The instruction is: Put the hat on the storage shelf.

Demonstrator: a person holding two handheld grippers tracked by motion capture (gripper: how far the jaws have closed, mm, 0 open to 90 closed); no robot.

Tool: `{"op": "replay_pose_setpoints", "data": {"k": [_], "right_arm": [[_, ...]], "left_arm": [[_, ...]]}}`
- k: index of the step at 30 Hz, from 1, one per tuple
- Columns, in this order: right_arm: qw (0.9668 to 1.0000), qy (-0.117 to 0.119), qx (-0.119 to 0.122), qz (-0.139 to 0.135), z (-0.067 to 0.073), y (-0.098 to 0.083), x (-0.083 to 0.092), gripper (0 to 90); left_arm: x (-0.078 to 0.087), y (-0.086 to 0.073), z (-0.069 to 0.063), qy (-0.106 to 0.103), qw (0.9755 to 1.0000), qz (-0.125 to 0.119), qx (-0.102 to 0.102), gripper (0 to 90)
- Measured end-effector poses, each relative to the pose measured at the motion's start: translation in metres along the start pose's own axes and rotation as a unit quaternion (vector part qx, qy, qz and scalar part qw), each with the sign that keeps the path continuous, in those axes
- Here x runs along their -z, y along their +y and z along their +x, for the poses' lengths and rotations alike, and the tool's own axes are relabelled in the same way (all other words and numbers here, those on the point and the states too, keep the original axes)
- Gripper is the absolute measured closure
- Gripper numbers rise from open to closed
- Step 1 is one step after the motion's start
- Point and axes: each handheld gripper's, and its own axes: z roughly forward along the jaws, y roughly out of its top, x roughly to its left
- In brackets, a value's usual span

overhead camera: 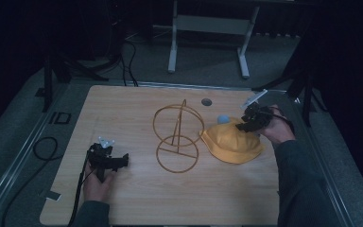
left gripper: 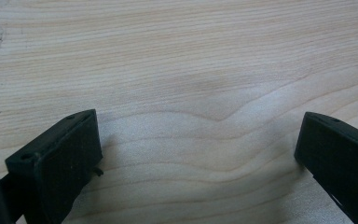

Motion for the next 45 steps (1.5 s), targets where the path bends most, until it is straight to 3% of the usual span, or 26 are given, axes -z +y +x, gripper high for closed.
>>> {"op": "replay_pose_setpoints", "data": {"k": [1,8,14,17,18,20,45], "right_arm": [[0.9999,-0.003,0.006,0.014,0.001,0.001,-0.004,54.0],[0.9992,0.012,0.007,0.038,-0.002,0.002,-0.014,57.4],[0.9983,0.013,0.022,0.052,-0.002,0.004,-0.015,74.3],[0.998,0.013,0.029,0.054,-0.001,0.005,-0.015,76.7],[0.997,0.009,0.044,0.063,0.002,0.007,-0.014,81.6],[0.9963,0.008,0.053,0.067,0.003,0.008,-0.013,83.0],[0.9932,0.004,0.102,0.057,0.011,0.016,0.022,84.1]], "left_arm": [[0.0,0.0,0.0,0.0,1.0,0.0,0.0,0.4],[0.0,0.0,0.0,0.0,1.0,0.0,0.0,0.4],[0.0,0.0,0.0,0.0,1.0,0.0,0.0,0.4],[0.0,0.0,0.0,0.0,1.0,0.0,0.0,0.4],[0.0,0.0,0.0,0.0,1.0,0.0,0.0,0.4],[0.0,0.0,0.0,0.0,1.0,0.0,0.0,0.4],[0.0,0.0,0.0,0.0,1.0,0.0,-0.001,0.4]]}}
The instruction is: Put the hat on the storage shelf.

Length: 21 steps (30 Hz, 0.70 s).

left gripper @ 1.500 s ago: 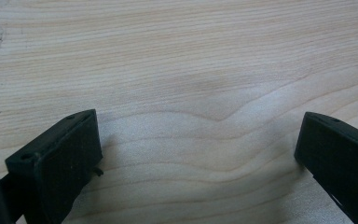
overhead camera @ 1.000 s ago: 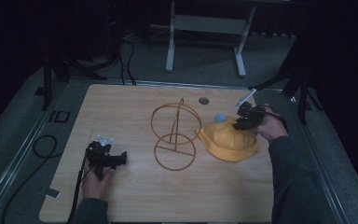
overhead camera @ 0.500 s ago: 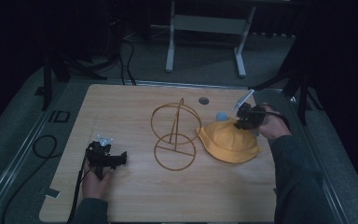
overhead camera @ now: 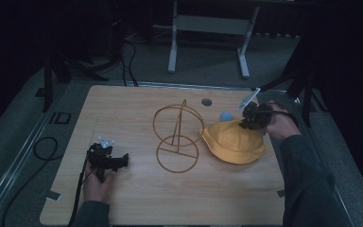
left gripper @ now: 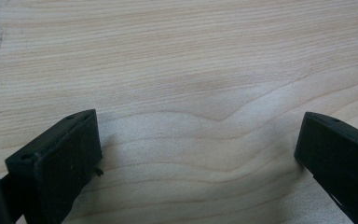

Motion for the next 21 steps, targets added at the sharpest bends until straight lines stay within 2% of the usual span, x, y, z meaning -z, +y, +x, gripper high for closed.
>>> {"op": "replay_pose_setpoints", "data": {"k": [9,21], "right_arm": [[0.9999,-0.003,0.015,-0.004,0.003,0.003,0.012,84.3],[0.9996,0.0,0.023,-0.017,0.003,0.003,0.028,84.3]], "left_arm": [[0.0,0.0,0.0,0.0,1.0,0.0,0.0,0.4],[0.0,0.0,0.0,0.0,1.0,0.0,0.0,0.4]]}}
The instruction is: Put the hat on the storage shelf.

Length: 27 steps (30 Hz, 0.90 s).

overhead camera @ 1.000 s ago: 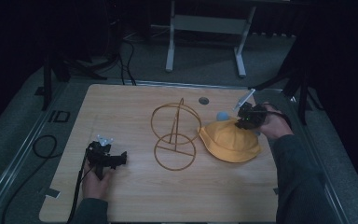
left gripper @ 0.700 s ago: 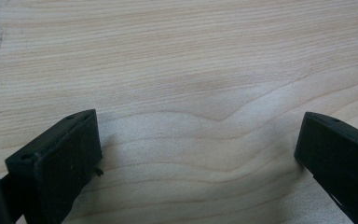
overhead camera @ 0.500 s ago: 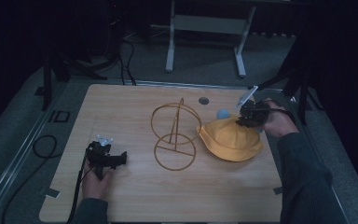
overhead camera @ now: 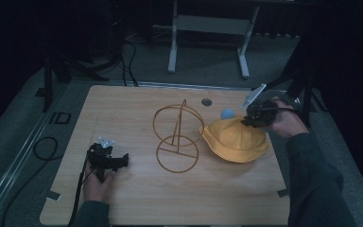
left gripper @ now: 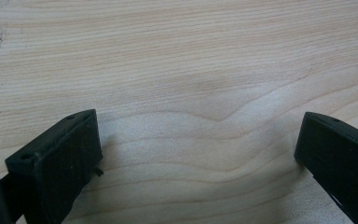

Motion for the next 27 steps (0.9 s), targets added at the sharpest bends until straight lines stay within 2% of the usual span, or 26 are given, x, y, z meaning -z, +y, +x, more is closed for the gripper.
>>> {"op": "replay_pose_setpoints", "data": {"k": [5,10,27], "right_arm": [[1.0,-0.001,0.001,-0.008,0.001,0.0,0.007,84.3],[0.9998,0.0,0.011,-0.018,0.002,0.001,0.015,84.3],[0.9988,0.005,0.012,-0.048,0.001,0.001,0.04,84.3]], "left_arm": [[0.0,0.0,0.0,0.0,1.0,0.0,0.0,0.4],[0.0,0.0,0.0,0.0,1.0,0.0,0.0,0.4],[0.0,0.0,0.0,0.0,1.0,0.001,0.0,0.4]]}}
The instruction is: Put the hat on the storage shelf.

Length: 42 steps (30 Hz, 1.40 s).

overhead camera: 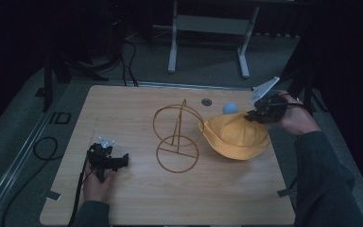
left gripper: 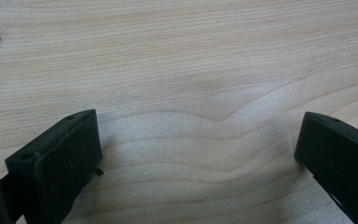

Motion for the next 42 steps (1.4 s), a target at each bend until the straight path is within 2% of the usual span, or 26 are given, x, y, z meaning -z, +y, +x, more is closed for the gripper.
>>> {"op": "replay_pose_setpoints", "data": {"k": [15,25,31,42], "right_arm": [[0.9998,0.0,-0.01,-0.014,-0.006,-0.009,0.016,84.4],[0.9991,-0.001,-0.021,-0.038,-0.009,-0.016,0.03,84.4],[0.9989,-0.002,-0.024,-0.04,-0.01,-0.02,0.034,84.5],[0.9978,-0.007,-0.03,-0.058,-0.013,-0.021,0.045,84.6]], "left_arm": [[0.0,0.0,0.0,0.0,1.0,0.0,0.0,0.4],[0.0,0.0,0.0,0.0,1.0,0.0,0.0,0.4],[0.0,0.0,0.0,0.0,1.0,0.0,0.0,0.4],[0.0,0.0,0.0,0.0,1.0,0.0,0.0,0.3]]}}
